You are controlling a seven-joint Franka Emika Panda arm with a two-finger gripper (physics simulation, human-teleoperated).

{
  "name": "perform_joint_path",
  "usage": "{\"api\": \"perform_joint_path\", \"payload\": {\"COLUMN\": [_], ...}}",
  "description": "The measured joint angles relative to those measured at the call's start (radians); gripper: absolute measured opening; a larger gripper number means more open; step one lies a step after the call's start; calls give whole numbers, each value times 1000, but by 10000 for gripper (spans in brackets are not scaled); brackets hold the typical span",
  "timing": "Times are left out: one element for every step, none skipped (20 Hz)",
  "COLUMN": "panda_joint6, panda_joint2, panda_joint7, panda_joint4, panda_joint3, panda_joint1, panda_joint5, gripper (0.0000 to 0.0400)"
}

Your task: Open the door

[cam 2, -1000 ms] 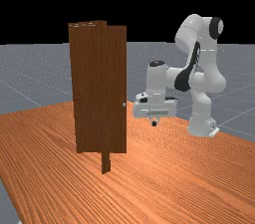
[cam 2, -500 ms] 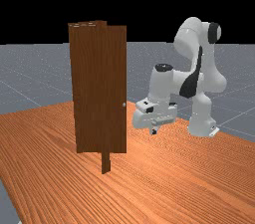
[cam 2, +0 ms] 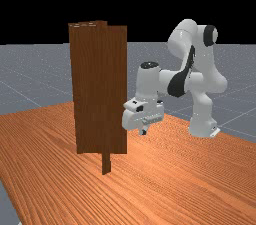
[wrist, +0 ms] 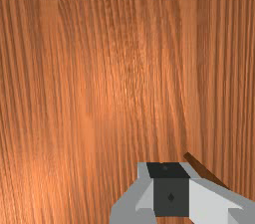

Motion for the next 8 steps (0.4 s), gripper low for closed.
{"api": "perform_joint_path", "payload": {"panda_joint6": [12, 26, 34, 43, 52, 59, 61, 60], "panda_joint2": [-8, -17, -24, -29, -32, -31, -24, -7], "panda_joint7": [-83, -178, -238, -319, -411, -523, -614, -751], "panda_joint4": [-18, -34, -47, -58, -64, -63, -54, -30], "panda_joint3": [3, 3, -2, -8, -15, -22, -33, -40], "panda_joint1": [-16, -38, -59, -85, -118, -157, -198, -251], "panda_joint5": [2, 6, 11, 17, 24, 33, 42, 54], "gripper": [0, 0, 0, 0, 0, 0, 0, 0]}}
